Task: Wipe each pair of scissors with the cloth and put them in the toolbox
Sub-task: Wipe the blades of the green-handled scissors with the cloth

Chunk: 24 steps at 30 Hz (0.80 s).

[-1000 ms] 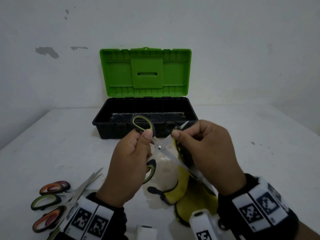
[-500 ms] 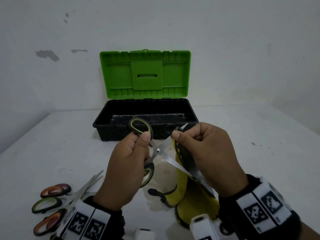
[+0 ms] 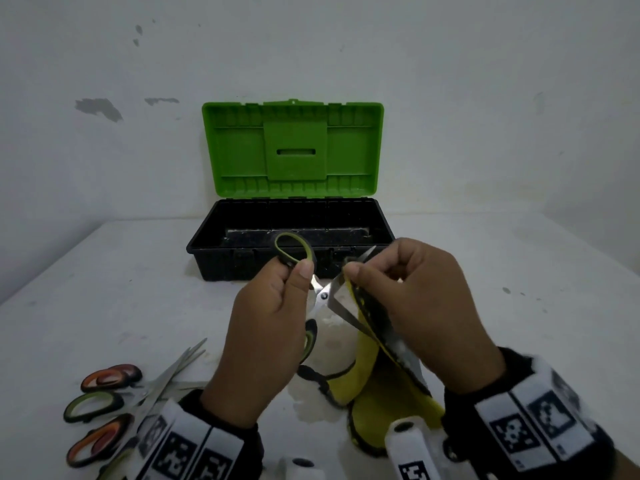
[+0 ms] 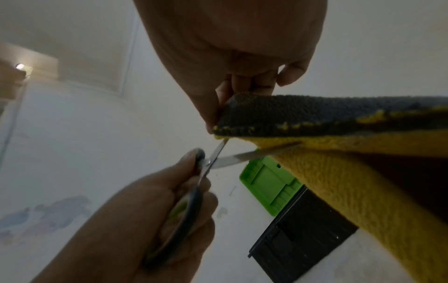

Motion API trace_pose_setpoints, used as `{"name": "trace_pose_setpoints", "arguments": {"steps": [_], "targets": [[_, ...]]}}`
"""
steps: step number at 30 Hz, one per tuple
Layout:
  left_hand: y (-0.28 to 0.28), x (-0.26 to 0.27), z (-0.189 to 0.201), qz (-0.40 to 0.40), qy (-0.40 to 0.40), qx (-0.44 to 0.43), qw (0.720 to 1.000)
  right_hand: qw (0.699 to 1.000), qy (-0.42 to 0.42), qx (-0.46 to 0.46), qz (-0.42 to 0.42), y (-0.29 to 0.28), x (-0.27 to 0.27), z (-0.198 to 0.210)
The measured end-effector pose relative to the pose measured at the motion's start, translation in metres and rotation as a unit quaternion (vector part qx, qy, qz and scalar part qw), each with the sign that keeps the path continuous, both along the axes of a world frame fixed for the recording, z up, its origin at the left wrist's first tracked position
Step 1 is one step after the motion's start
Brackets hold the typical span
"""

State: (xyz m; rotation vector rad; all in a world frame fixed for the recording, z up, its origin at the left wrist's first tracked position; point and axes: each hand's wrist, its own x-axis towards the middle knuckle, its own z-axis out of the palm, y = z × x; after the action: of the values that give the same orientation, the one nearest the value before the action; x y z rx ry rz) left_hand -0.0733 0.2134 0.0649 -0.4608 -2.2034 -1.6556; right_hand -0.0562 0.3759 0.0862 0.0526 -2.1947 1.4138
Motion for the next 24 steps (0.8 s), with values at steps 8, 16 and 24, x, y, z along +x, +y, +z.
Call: {"name": "trace_pose_setpoints", "arguments": {"steps": [8, 16, 24], "targets": [[0.001, 0.007, -0.001, 0.011, 0.095, -0.053, 0.994, 0.998, -0.012, -0.012, -0.057, 0.0, -0.007, -0.005], [-0.003, 0.003, -0.007, 0.009, 0.099, -0.056, 0.993, 0.996, -0.024, -0.063, -0.064, 0.005, -0.008, -0.004], [-0.005, 0.003, -0.008, 0.006, 0.107, -0.055, 0.993, 0.994, -0.043, -0.094, -0.039, 0.006, -0.008, -0.003]]}}
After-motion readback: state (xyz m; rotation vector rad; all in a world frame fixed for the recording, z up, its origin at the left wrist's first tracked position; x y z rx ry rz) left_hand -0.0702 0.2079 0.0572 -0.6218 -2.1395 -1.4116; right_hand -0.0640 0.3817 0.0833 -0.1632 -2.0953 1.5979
